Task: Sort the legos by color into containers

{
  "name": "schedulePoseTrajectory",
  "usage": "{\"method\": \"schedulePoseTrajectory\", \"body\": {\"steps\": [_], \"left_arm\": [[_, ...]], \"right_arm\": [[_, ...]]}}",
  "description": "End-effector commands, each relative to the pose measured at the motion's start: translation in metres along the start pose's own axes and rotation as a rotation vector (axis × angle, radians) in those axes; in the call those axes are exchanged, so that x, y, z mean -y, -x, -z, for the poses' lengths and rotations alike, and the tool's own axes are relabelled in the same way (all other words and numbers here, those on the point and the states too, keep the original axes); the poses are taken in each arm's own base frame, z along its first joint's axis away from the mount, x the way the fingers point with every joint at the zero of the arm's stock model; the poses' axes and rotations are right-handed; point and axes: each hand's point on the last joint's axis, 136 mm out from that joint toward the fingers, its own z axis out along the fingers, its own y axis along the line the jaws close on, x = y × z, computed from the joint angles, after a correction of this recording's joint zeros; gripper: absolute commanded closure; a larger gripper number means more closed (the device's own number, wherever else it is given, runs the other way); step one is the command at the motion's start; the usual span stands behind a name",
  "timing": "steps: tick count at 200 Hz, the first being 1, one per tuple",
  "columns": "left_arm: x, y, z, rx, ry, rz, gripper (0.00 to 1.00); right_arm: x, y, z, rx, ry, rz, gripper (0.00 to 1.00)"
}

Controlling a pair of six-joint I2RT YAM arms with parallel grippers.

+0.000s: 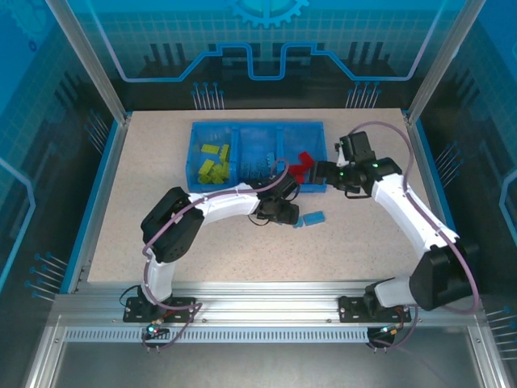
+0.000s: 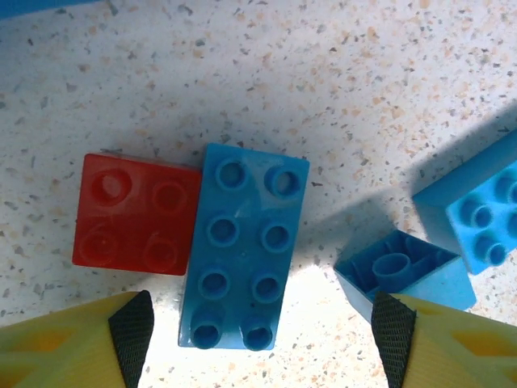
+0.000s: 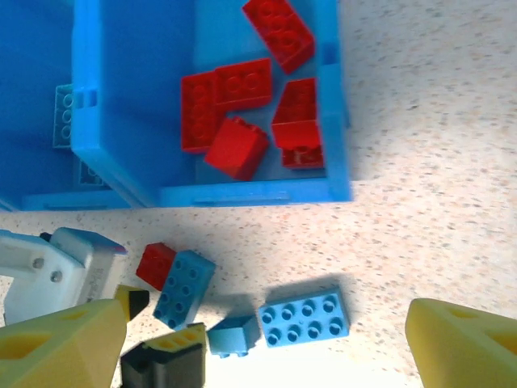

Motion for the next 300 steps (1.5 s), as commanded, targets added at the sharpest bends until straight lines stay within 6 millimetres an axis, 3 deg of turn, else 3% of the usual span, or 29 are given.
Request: {"method": "schedulePoseTrajectory", "body": {"steps": [1, 41, 126, 189, 227, 258, 300], "left_arm": [[-0.016, -0.014, -0.012, -0.052, 0.088, -0.015, 0.26], [-0.018, -0.013, -0.013, -0.040, 0.095, 0.003, 0.36], [-0.013, -0.010, -0.021, -0.038, 0.081, -0.010, 0.35], [-0.013, -0.019, -0.014, -0.032, 0.072, 0.007, 0.64], [-0.004, -0.029, -0.001, -0.034, 0.045, 0.007, 0.66], [-0.002, -0.034, 0.021, -0.035, 0.029, 0.031, 0.66], [-0.004, -0.008, 0.074, 0.066, 0.034, 0.019, 0.64]], "right_arm": [[0.016, -0.010, 0.008, -0.008, -0.004, -0.011, 0.09], [0.036, -0.023, 0.010, -0.025, -0.027, -0.039, 0.09], [0.052, -0.040, 0.006, -0.054, -0.053, -0.059, 0.09], [0.056, -0.047, 0.003, -0.066, -0.064, -0.073, 0.09], [0.058, -0.053, 0.000, -0.082, -0.067, -0.075, 0.09], [0.053, -0.056, -0.003, -0.086, -0.040, -0.057, 0.10], [0.040, -0.064, -0.013, -0.092, -0.006, -0.026, 0.11]]}}
